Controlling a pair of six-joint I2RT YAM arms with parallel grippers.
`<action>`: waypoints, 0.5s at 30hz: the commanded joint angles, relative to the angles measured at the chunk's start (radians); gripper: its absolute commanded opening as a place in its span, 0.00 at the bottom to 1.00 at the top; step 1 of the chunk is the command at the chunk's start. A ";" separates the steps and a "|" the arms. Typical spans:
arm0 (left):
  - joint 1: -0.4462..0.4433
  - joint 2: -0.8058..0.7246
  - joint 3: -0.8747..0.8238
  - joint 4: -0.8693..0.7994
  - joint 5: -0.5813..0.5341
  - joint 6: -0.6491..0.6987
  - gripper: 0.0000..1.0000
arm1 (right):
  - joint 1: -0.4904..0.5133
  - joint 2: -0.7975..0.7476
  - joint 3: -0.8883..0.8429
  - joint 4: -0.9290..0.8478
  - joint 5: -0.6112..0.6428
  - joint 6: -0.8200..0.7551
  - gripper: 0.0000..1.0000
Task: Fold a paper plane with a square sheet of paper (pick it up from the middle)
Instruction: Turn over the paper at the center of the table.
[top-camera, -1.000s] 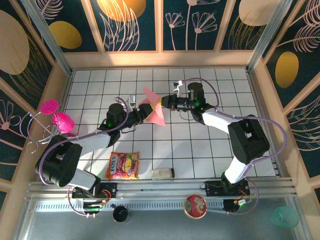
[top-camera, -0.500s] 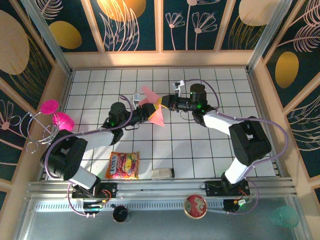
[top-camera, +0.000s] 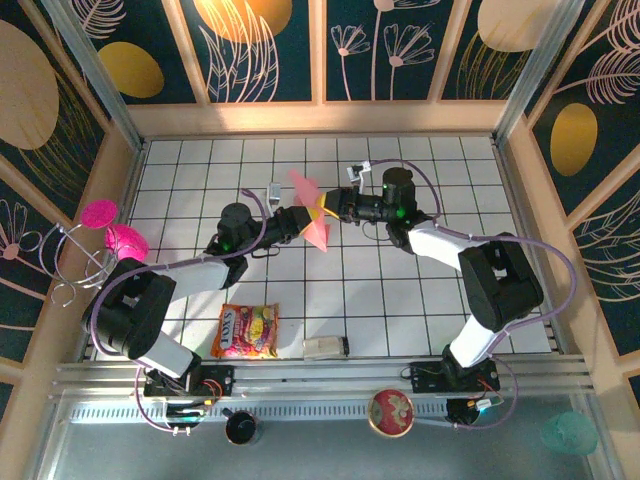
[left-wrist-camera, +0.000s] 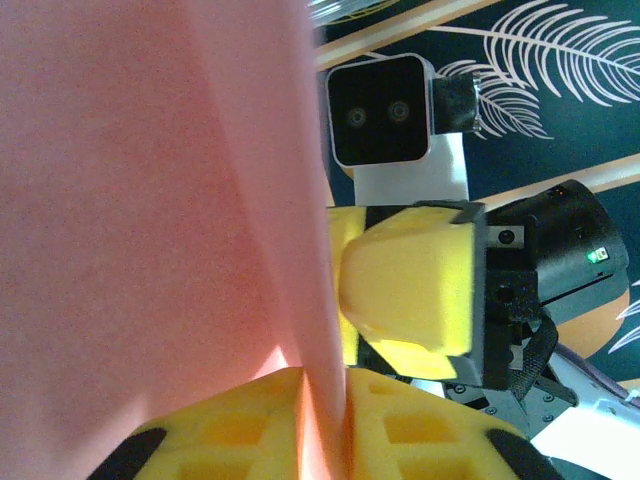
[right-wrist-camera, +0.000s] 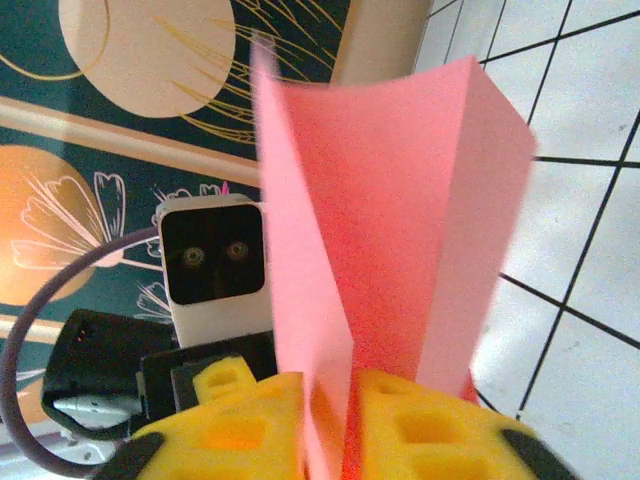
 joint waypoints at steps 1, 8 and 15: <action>-0.006 -0.004 0.036 -0.019 -0.007 0.045 0.15 | -0.026 -0.070 -0.016 -0.033 0.008 -0.050 0.27; -0.005 -0.026 0.054 -0.135 -0.035 0.132 0.12 | -0.099 -0.176 -0.025 -0.271 0.147 -0.219 0.40; -0.006 -0.062 0.135 -0.459 -0.139 0.332 0.11 | -0.133 -0.275 -0.038 -0.496 0.390 -0.382 0.44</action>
